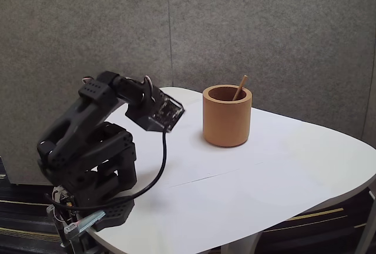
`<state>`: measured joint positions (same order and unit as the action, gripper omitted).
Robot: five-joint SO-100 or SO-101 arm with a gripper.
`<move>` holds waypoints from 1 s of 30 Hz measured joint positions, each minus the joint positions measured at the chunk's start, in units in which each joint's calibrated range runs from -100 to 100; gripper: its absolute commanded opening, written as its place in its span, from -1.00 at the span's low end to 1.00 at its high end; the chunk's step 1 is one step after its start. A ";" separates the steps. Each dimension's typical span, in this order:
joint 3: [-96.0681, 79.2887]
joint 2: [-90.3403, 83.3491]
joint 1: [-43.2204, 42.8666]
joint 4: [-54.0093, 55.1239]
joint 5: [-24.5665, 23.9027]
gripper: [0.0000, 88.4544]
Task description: Grab the pen and put it in the pen holder.
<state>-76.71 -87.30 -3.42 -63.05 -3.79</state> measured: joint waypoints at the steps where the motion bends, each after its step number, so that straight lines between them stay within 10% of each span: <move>1: -1.26 0.00 0.44 -1.36 -0.98 -0.47; 30: -18.32 -0.25 0.66 -2.54 -2.69 -0.47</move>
